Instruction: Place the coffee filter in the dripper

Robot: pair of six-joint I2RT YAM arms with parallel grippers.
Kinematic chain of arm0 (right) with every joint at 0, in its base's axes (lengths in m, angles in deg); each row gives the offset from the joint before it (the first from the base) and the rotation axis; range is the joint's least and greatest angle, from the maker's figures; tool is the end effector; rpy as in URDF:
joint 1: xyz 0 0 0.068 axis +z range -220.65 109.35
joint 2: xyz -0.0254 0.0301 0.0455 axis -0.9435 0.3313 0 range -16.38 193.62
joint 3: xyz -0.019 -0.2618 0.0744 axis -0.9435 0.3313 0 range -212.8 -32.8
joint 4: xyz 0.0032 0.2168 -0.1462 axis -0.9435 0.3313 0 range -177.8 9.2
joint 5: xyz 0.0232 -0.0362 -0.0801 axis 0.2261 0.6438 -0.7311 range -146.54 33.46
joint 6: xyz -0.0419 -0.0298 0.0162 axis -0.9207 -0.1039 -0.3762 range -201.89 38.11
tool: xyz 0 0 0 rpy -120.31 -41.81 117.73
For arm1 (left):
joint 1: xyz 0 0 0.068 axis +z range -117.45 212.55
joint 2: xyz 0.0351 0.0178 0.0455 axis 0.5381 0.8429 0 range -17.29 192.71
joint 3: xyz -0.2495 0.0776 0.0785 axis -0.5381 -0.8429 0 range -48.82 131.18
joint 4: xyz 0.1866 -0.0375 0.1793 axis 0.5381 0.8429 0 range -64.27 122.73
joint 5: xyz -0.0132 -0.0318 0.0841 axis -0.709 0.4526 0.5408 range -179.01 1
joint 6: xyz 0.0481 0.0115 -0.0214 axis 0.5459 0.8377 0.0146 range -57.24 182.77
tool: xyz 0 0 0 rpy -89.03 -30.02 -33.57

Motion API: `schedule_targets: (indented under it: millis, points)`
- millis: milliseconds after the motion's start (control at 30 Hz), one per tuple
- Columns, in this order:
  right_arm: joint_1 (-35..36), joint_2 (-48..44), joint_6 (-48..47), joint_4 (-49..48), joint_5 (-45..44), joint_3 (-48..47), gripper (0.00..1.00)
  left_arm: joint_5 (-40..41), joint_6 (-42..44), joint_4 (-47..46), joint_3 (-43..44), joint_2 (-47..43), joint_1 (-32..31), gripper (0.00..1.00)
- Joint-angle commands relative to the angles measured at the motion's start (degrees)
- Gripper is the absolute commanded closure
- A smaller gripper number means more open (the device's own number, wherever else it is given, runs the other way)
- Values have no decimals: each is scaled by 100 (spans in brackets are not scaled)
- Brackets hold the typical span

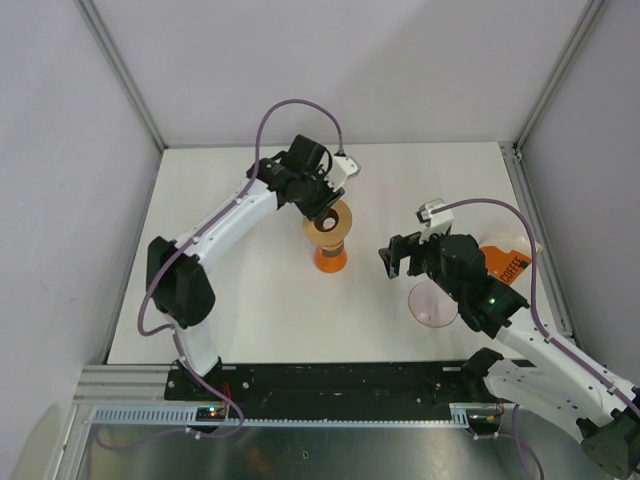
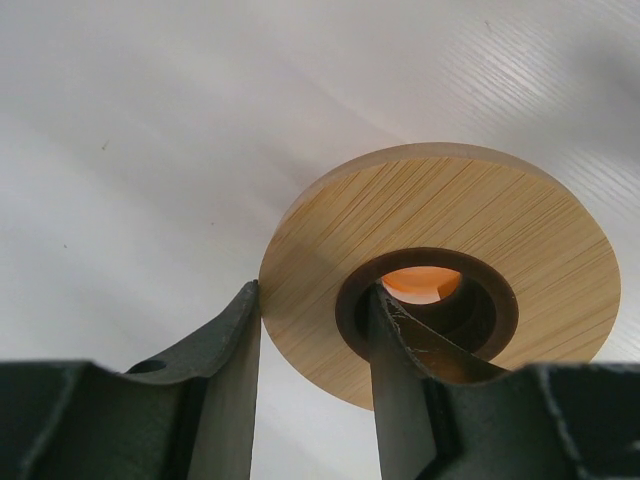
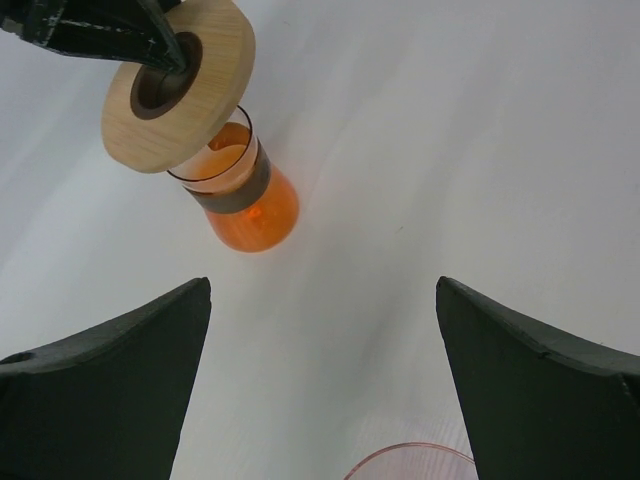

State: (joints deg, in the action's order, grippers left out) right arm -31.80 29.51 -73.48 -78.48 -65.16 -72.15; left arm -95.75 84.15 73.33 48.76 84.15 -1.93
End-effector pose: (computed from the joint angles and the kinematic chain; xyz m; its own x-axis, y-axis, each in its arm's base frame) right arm 0.1525 0.1160 0.3049 -0.2848 -0.0437 -0.9576 -0.4713 0.8762 0.1002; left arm 0.3183 -0.2237 0.3301 -0.3733 0.6957 -0.6137 0.8148 0.5621 0.1416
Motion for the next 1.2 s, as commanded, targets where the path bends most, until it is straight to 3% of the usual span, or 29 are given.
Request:
schedule_targets:
  millis: [0,533,1000,1167]
  points:
    - [-70,26,63,100,-127,-227,1,356,-93,113,614,314,-87,100]
    - [-142,18,57,290,-112,-222,1,735,57,327,501,827,-485,99]
    - [-232,-150,158,502,-385,-231,1,793,95,389,703,749,-523,47]
    - [-420,-409,439,883,-543,-228,1,722,119,392,825,604,-523,34]
